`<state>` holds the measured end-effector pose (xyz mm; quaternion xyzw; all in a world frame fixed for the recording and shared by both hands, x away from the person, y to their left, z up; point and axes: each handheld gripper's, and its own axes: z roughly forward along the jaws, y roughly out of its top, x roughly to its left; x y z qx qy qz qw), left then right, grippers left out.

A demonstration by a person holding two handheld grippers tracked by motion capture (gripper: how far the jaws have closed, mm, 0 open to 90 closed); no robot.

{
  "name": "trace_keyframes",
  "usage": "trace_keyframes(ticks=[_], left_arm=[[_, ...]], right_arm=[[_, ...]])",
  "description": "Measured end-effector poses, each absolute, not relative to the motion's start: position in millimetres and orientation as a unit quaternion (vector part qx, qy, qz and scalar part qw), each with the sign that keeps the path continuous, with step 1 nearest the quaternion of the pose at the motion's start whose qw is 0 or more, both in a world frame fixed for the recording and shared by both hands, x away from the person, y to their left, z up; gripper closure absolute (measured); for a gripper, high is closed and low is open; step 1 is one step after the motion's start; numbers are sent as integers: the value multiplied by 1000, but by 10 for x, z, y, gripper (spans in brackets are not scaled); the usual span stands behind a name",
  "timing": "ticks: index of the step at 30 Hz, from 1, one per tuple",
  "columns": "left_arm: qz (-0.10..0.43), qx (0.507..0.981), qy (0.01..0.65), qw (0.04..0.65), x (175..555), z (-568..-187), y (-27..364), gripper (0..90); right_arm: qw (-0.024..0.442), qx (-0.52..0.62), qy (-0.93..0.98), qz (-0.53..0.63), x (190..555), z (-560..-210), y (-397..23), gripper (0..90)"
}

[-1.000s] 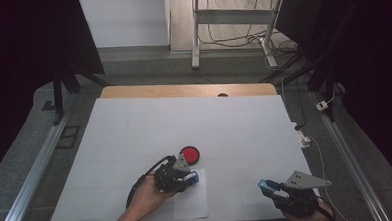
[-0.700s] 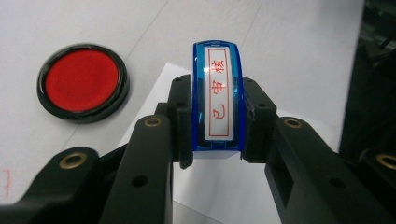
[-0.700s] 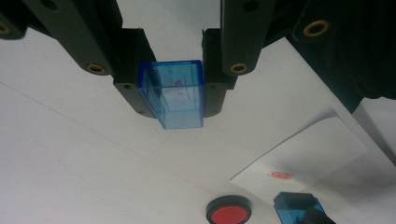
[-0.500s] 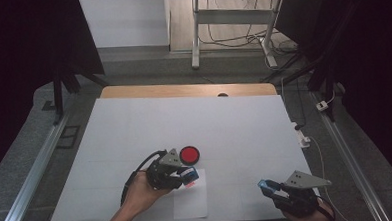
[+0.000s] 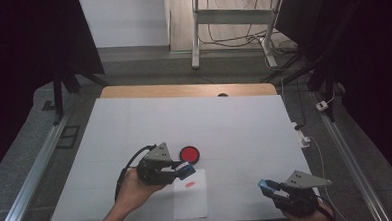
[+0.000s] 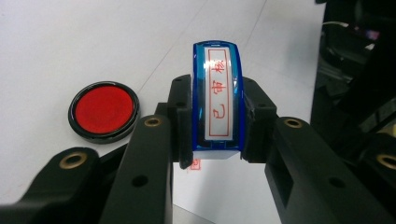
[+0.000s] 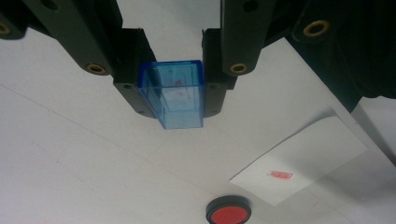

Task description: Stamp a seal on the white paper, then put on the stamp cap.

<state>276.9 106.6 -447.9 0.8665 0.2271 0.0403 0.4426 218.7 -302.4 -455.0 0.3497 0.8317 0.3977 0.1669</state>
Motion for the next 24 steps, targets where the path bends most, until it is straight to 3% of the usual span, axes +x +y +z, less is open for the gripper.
trace_keyframes(ticks=[12,24], left_arm=[[30,841,222,492,2757,-4338,1258,694],[29,836,213,504,2746,-4303,1290,694]], right_arm=[[165,350,831,399,2189,-4549,-3029,678],[164,352,828,404,2185,-4545,-3041,678]])
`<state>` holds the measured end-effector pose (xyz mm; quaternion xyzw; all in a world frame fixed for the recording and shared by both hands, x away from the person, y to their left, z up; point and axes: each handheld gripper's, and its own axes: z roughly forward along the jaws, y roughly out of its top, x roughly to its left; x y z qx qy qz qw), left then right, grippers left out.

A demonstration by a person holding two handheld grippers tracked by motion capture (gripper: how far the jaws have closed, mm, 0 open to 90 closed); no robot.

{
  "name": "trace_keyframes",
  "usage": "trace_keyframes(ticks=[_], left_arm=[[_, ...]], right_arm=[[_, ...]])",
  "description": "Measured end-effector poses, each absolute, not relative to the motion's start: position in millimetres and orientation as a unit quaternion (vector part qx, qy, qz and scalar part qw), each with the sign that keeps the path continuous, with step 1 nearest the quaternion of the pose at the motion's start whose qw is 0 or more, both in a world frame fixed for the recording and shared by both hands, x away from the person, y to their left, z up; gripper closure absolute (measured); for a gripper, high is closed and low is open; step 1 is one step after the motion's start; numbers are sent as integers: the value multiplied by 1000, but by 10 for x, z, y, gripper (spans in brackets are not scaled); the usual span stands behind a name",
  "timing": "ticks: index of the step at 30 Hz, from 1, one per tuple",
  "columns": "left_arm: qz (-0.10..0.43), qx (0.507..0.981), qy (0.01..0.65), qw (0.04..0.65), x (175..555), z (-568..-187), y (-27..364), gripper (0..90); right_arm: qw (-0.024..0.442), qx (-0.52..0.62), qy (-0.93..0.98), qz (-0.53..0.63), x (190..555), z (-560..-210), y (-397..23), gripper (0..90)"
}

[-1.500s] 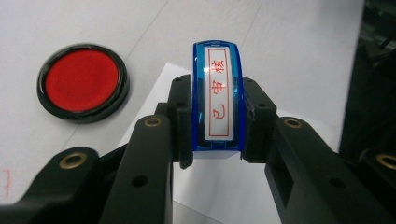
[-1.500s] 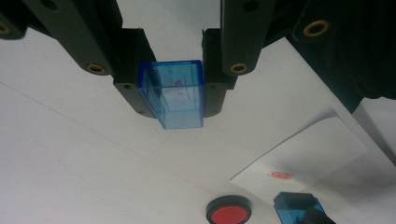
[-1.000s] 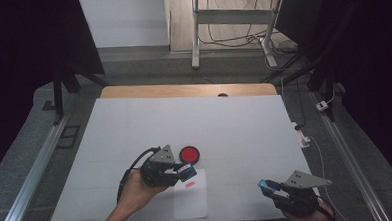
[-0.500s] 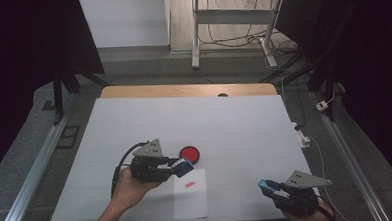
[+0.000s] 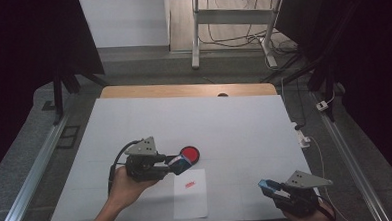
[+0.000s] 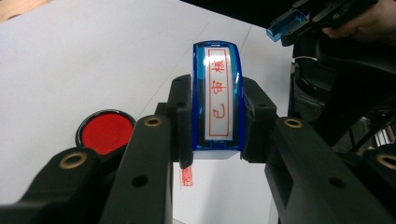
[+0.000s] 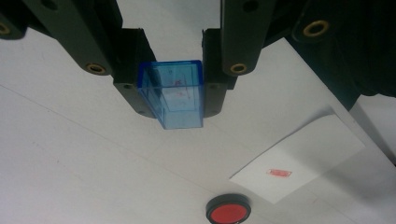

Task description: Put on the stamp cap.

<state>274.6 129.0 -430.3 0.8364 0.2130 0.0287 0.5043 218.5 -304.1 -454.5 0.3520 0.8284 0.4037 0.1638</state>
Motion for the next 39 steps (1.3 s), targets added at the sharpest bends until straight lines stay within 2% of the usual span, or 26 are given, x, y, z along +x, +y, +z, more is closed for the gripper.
trace_keyframes(ticks=[14,27,39], left_arm=[[30,835,200,512,2733,-4294,1289,694],[26,834,195,516,2745,-4302,1295,694],[32,835,186,516,2728,-4273,1313,694]], right_arm=[[150,353,821,422,2187,-4506,-3043,679],[141,310,824,452,2176,-4387,-2944,681],[101,273,837,462,2252,-4324,-2702,678]])
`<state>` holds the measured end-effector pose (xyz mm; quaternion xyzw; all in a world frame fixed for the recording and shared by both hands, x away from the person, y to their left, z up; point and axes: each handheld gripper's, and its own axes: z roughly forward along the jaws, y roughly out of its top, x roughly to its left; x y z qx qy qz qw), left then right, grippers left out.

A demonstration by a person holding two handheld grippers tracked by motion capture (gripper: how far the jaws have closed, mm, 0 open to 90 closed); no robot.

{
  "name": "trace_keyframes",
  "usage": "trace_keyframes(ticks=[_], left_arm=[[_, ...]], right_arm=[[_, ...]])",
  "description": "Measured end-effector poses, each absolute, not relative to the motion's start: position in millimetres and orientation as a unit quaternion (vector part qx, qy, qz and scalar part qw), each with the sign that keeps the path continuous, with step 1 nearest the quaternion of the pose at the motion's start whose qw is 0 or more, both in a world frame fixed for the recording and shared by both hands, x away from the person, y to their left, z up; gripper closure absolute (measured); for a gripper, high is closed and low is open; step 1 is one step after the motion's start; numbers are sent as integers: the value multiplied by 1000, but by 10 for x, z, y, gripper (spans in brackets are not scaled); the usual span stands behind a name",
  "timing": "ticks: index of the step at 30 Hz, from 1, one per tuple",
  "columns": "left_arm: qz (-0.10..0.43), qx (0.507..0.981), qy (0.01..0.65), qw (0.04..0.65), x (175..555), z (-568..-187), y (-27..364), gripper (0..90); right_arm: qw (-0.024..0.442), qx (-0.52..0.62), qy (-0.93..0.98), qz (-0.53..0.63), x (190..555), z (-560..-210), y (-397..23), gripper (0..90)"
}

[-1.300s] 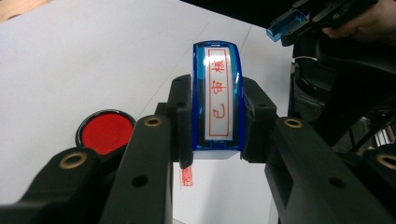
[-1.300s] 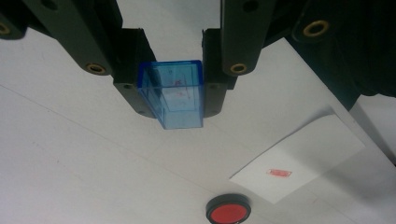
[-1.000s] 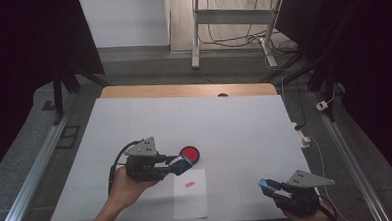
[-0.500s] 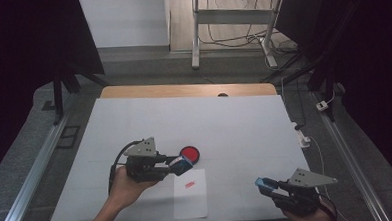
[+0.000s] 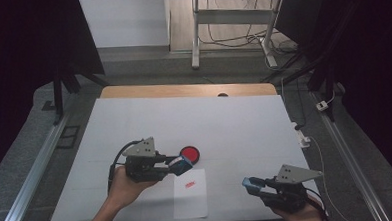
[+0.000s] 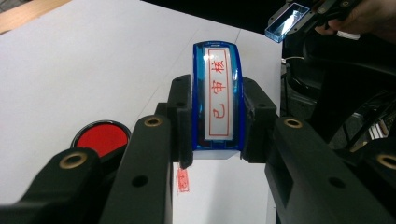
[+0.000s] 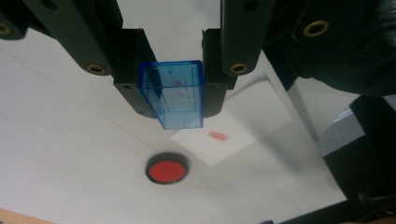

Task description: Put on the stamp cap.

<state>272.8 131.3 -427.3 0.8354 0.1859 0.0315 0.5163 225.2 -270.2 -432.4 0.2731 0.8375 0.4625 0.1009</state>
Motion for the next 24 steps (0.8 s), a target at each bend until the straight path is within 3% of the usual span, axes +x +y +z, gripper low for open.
trace_keyframes(ticks=[24], left_arm=[[23,841,148,521,2703,-4211,1326,694]], right_arm=[[14,168,856,488,2558,-4265,-2101,681]])
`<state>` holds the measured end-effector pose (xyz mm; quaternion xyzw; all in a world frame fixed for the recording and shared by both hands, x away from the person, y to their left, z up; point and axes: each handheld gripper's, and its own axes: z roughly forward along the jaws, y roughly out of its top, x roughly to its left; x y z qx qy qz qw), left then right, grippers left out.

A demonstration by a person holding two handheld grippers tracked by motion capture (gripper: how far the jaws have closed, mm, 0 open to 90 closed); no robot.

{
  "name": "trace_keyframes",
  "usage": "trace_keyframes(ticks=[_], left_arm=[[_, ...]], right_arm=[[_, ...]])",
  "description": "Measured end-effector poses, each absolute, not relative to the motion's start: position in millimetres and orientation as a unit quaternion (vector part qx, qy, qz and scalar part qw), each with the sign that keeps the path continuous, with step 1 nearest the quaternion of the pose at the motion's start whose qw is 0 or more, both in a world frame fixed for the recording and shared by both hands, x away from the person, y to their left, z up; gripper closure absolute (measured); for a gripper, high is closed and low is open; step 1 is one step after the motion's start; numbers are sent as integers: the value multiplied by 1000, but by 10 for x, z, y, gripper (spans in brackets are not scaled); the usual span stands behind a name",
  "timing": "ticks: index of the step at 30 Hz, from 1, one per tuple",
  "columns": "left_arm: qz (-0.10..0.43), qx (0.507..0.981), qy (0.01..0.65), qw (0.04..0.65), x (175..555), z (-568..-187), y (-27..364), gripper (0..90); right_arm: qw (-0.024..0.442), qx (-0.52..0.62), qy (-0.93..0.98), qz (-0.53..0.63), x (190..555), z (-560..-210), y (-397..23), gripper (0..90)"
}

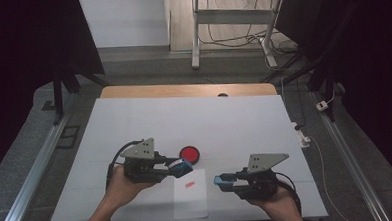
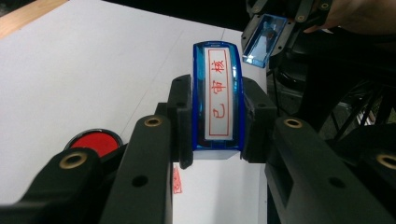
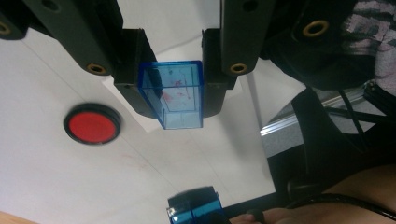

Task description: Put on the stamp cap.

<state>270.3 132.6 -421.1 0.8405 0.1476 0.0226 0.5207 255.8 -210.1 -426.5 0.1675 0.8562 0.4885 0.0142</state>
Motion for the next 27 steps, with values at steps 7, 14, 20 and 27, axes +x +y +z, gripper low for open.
trace_keyframes(ticks=[7,14,20,27], left_arm=[[22,843,129,521,2697,-4201,1333,694],[18,846,115,521,2693,-4201,1324,695],[11,842,105,530,2696,-4201,1341,694],[11,843,94,529,2692,-4203,1337,695]], right_arm=[[9,145,860,490,2632,-4239,-1941,681],[-8,126,865,486,2713,-4299,-1767,681],[-16,107,870,482,2756,-4344,-1619,682],[-26,93,871,482,2800,-4395,-1483,682]])
